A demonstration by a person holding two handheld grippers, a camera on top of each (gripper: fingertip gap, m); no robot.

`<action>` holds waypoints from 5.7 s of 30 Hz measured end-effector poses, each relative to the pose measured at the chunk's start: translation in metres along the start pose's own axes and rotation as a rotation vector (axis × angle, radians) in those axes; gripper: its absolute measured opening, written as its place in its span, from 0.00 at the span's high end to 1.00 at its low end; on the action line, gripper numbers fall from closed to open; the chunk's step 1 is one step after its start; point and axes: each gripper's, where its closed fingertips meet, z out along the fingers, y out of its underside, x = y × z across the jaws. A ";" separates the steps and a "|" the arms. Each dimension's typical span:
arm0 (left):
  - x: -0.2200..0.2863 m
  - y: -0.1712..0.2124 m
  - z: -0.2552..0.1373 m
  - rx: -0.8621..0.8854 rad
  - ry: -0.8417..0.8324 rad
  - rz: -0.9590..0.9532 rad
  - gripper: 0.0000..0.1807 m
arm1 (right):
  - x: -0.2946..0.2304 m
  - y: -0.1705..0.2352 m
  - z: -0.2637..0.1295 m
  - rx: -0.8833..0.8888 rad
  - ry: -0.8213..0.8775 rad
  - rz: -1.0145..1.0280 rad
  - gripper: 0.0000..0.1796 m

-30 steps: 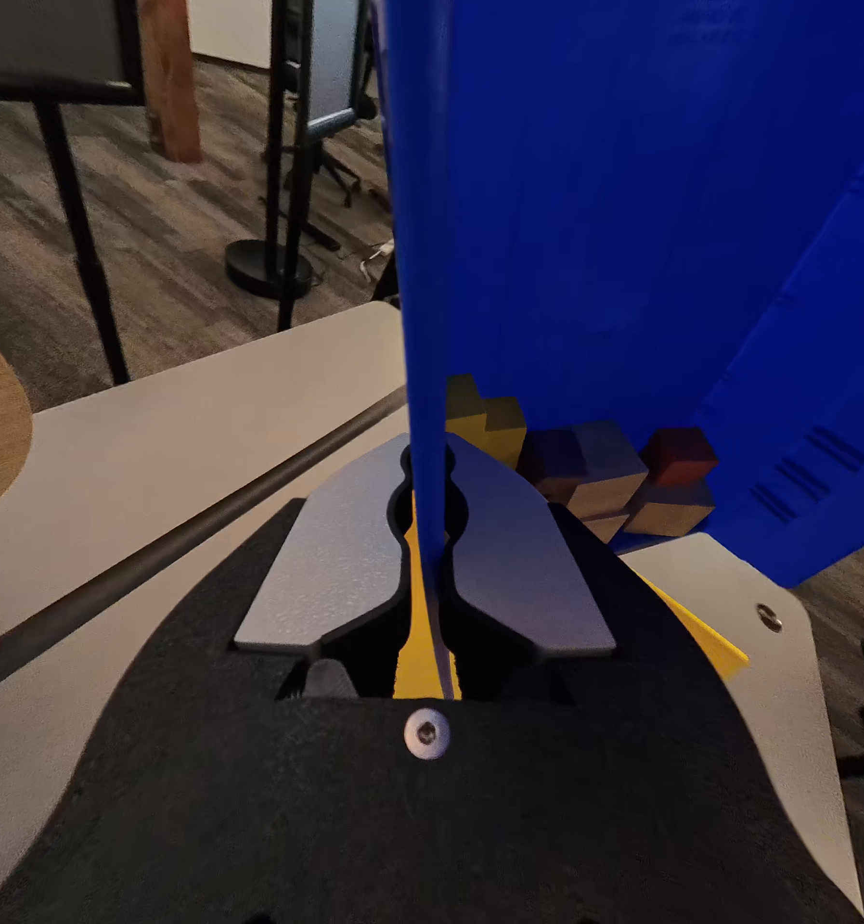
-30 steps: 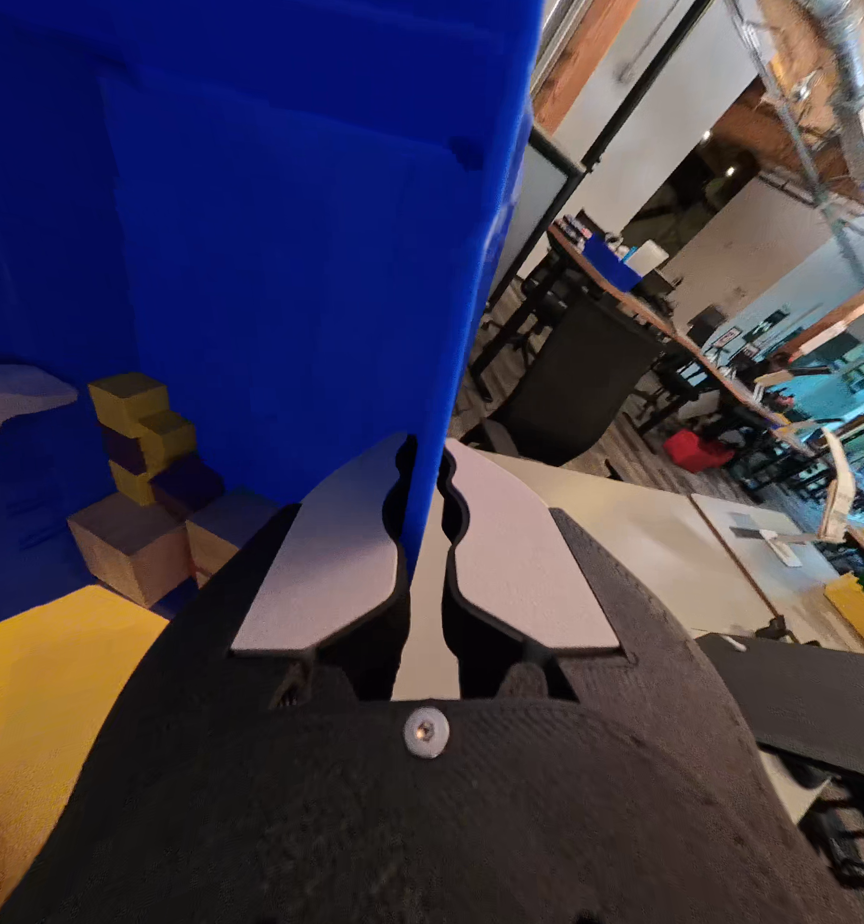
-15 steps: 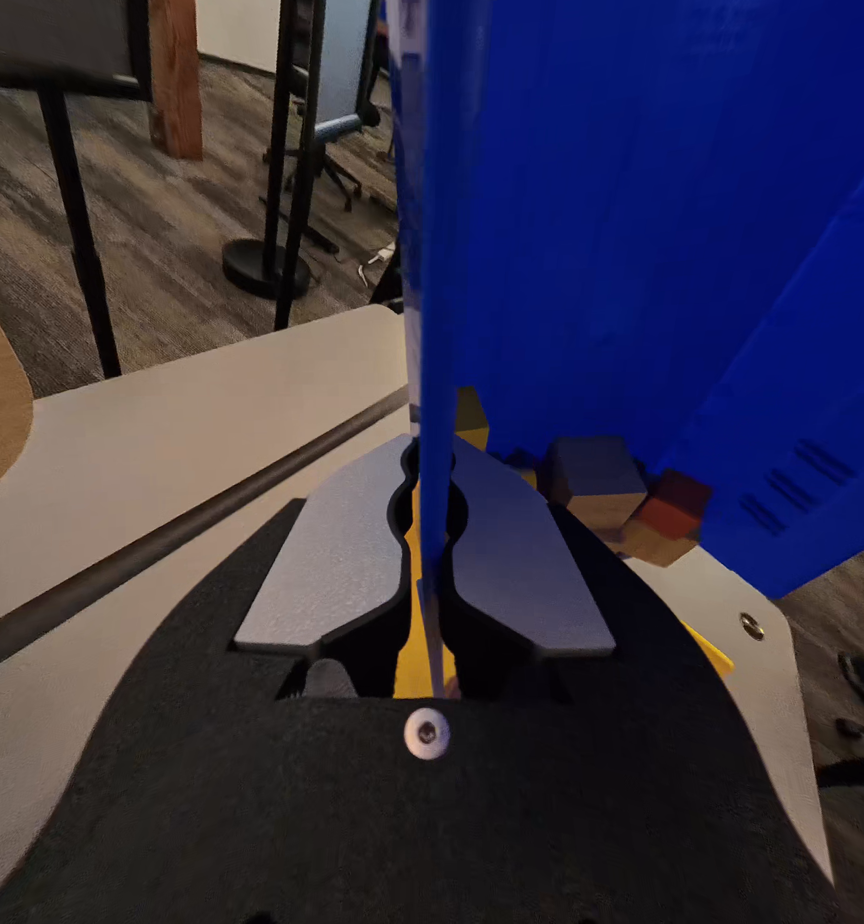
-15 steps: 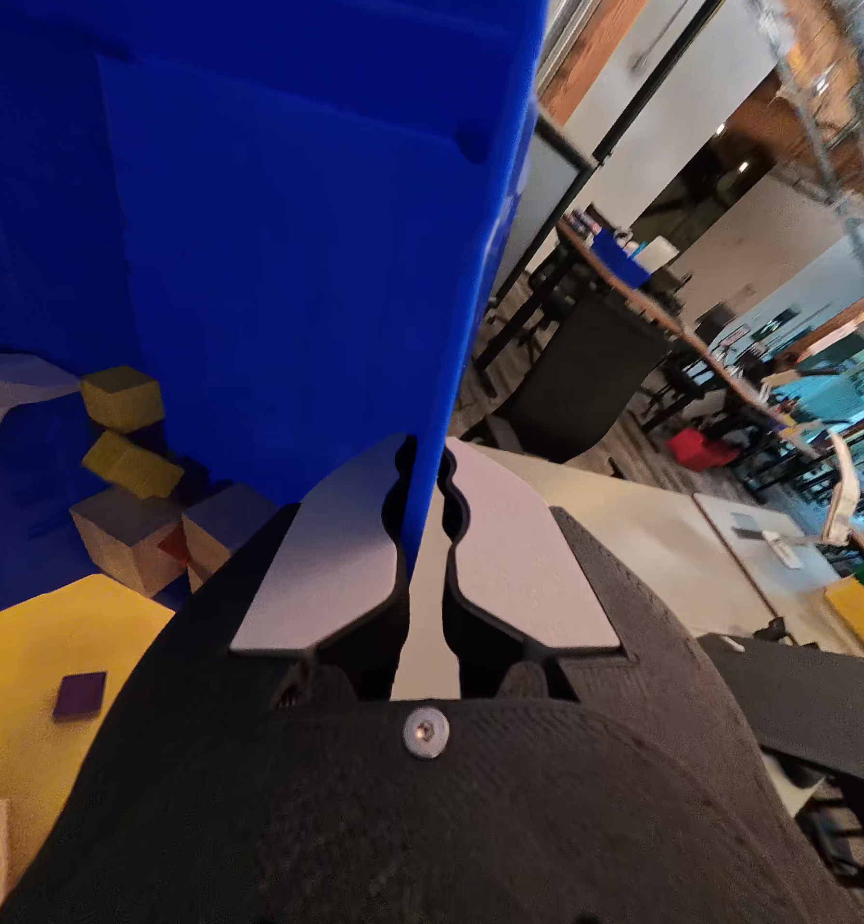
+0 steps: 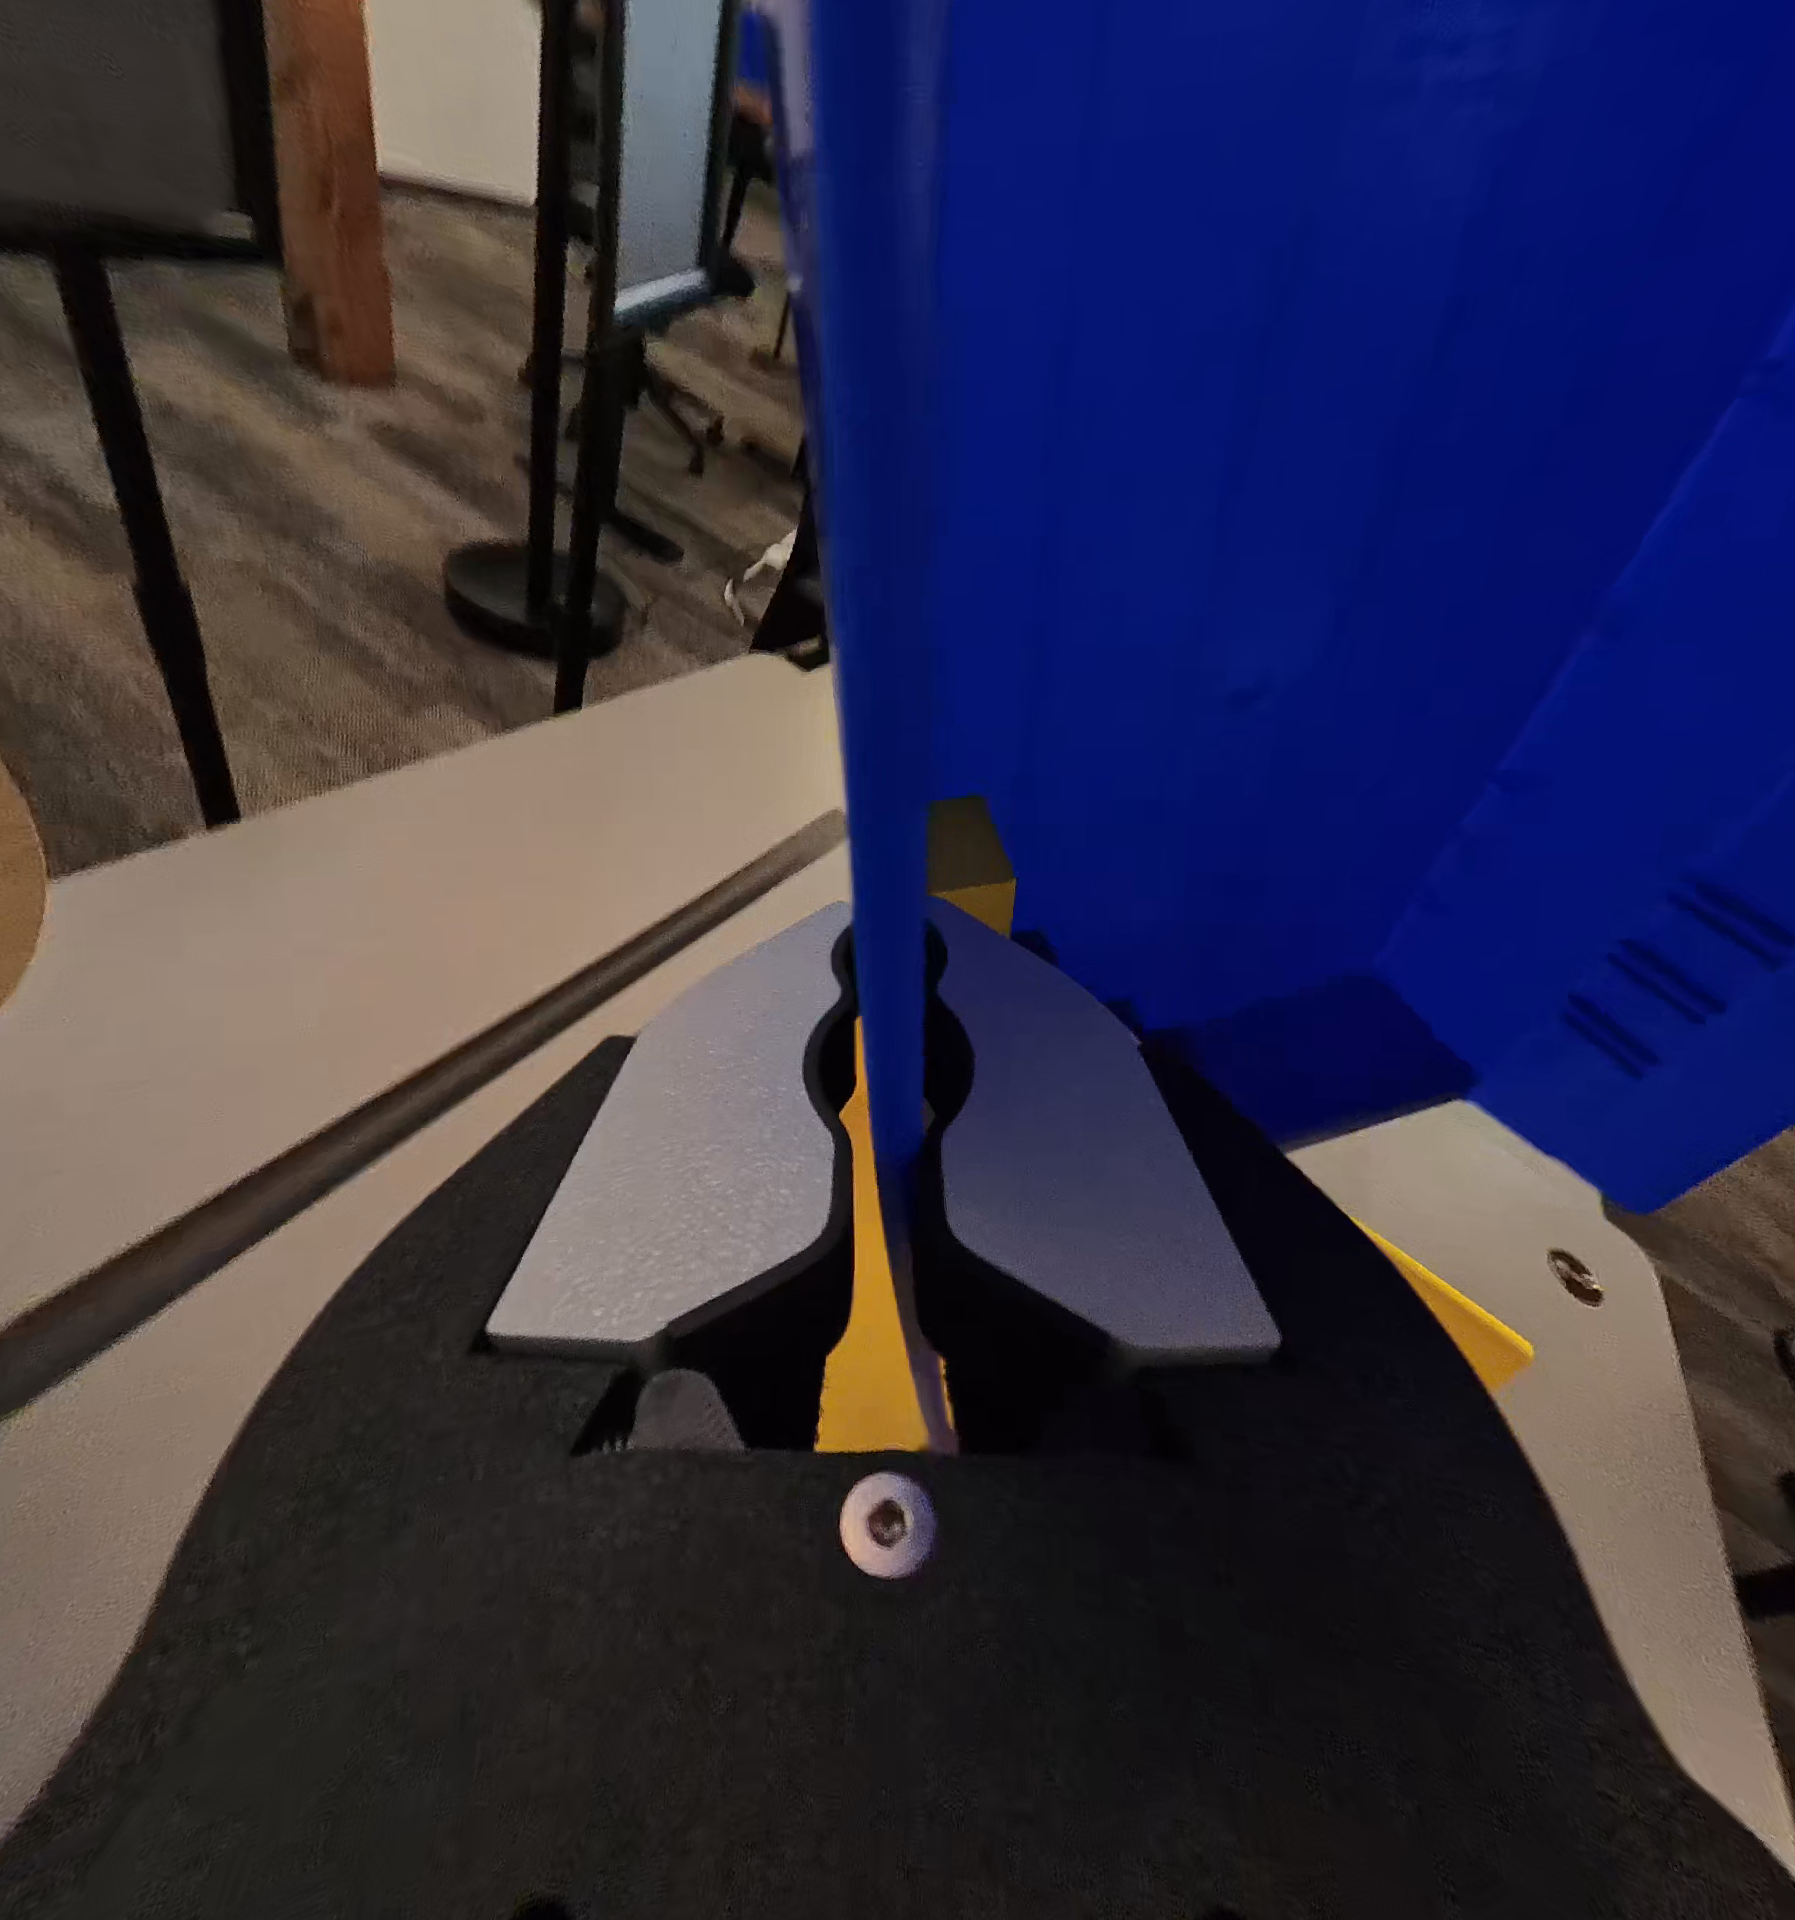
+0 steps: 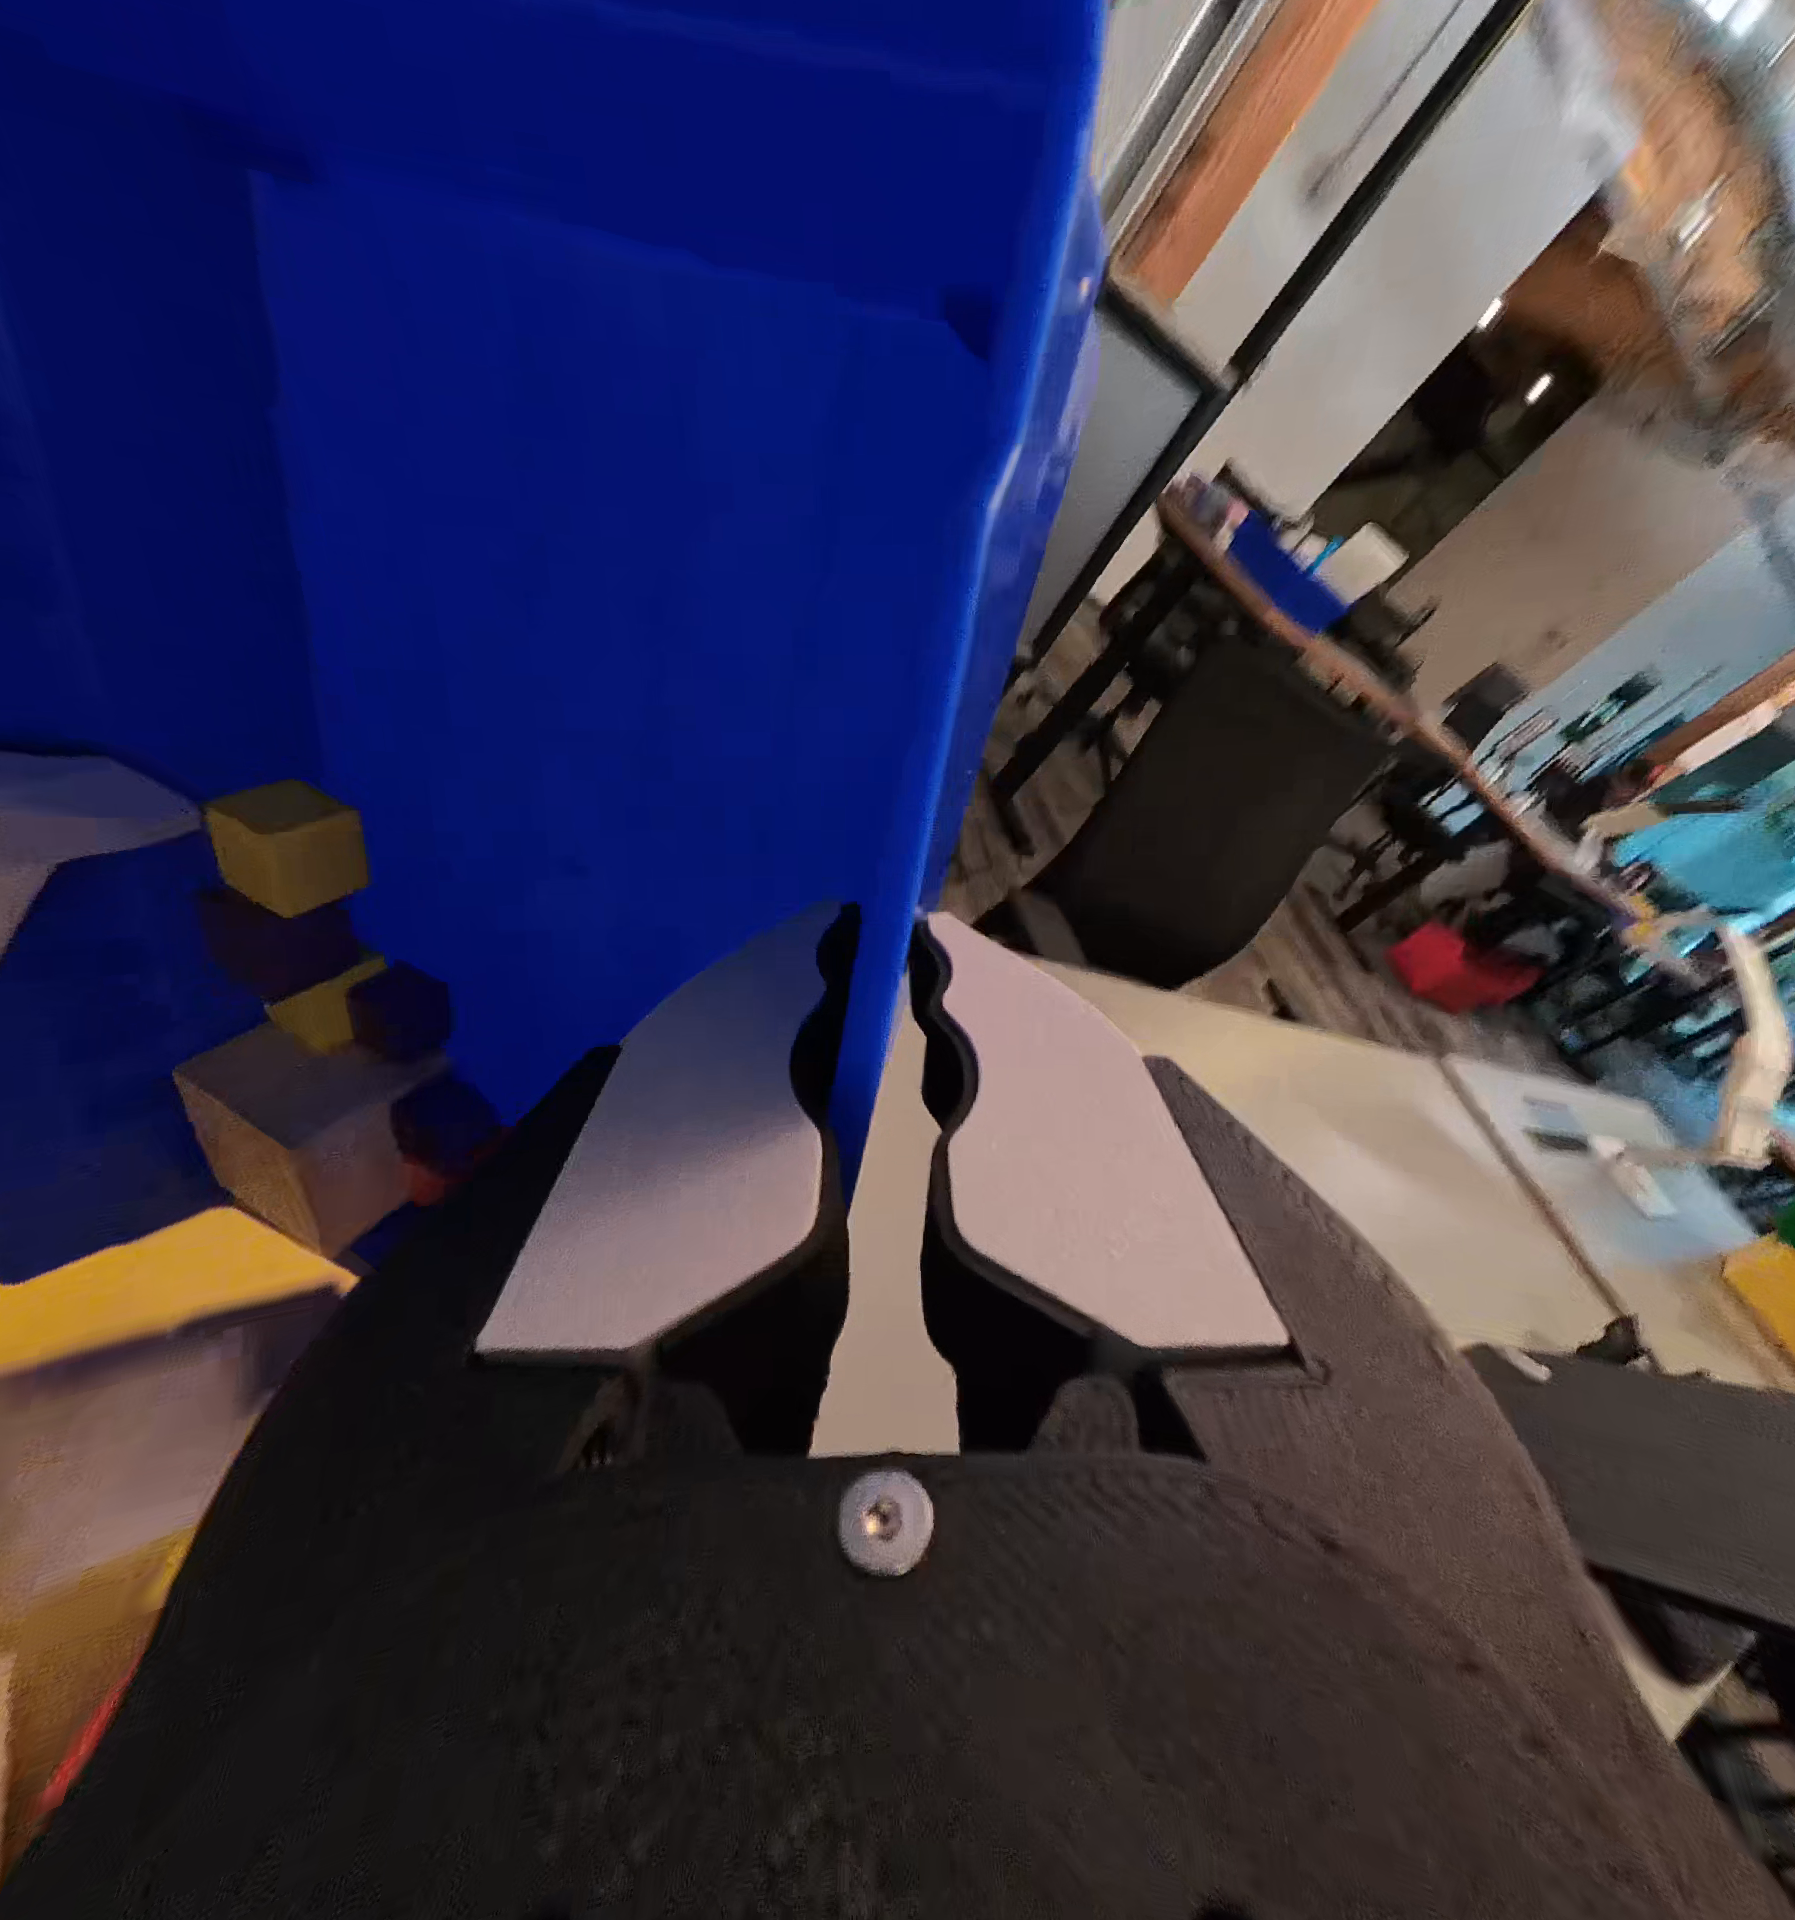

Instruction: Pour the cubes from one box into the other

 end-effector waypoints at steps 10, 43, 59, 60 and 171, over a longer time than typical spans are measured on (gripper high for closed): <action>-0.004 -0.004 -0.001 0.000 -0.036 -0.019 0.97 | 0.001 -0.002 0.005 -0.010 0.004 -0.011 0.95; 0.004 -0.015 -0.009 0.050 -0.045 0.044 0.97 | 0.005 -0.008 -0.010 0.087 0.034 -0.007 0.95; 0.010 -0.011 -0.013 0.087 -0.012 0.071 0.96 | 0.000 -0.005 -0.023 0.131 0.021 -0.002 0.94; 0.015 -0.015 -0.016 0.131 0.015 0.093 0.97 | 0.002 -0.013 -0.034 0.177 0.049 -0.031 0.94; -0.209 0.165 -0.368 -1.065 -0.505 -0.161 0.90 | -0.139 0.245 0.075 -1.120 -0.867 0.529 0.94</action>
